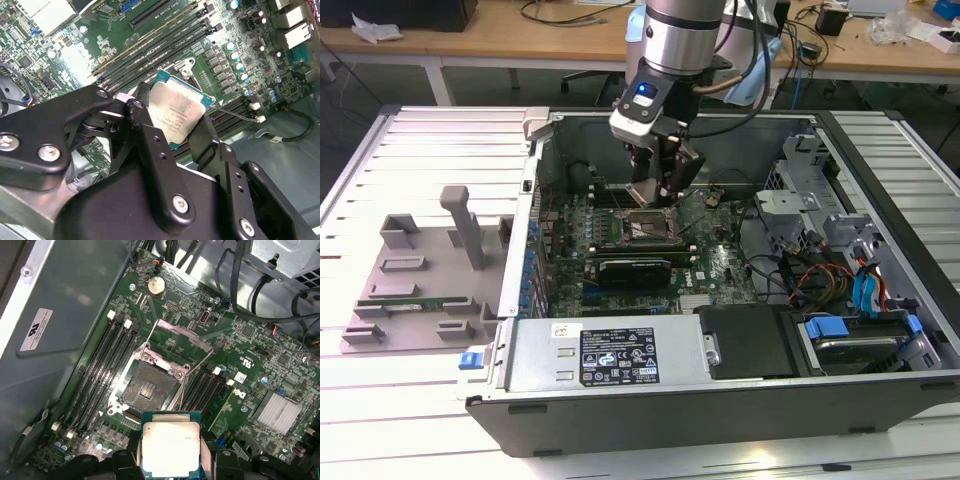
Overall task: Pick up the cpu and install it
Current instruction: 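Place the cpu into insertion slot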
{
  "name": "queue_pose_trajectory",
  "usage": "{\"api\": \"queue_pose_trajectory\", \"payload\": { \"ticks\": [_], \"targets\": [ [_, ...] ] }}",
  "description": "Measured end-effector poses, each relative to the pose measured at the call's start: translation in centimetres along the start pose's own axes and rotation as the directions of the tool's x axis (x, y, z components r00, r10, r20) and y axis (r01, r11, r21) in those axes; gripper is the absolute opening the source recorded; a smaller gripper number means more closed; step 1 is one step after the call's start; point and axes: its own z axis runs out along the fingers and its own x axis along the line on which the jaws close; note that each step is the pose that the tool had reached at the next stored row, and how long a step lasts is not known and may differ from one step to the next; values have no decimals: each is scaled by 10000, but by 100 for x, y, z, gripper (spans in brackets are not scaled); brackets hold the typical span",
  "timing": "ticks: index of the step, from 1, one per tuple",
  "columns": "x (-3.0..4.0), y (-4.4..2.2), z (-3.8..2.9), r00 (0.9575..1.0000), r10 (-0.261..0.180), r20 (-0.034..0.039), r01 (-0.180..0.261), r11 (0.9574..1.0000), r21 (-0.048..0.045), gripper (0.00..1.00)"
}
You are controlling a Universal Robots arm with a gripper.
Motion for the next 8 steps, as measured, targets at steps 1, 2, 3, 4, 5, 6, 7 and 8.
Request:
{"api": "queue_pose_trajectory", "payload": {
  "ticks": [1,2,3,4,5,6,7,8],
  "targets": [
    [0,0,0,10000,40,-3,-40,10000,2,55],
    [0,0,0,9999,108,-8,-108,9999,6,55],
    [0,0,1,9999,164,-12,-164,9999,9,55],
    [0,0,1,9997,248,-18,-248,9997,14,55],
    [0,0,1,9996,287,-21,-287,9996,16,55],
    [0,0,1,9994,335,-25,-335,9994,19,55],
    [0,0,1,9993,375,-28,-375,9993,21,55],
    [0,0,1,9991,420,-30,-420,9991,24,55]
  ]
}}
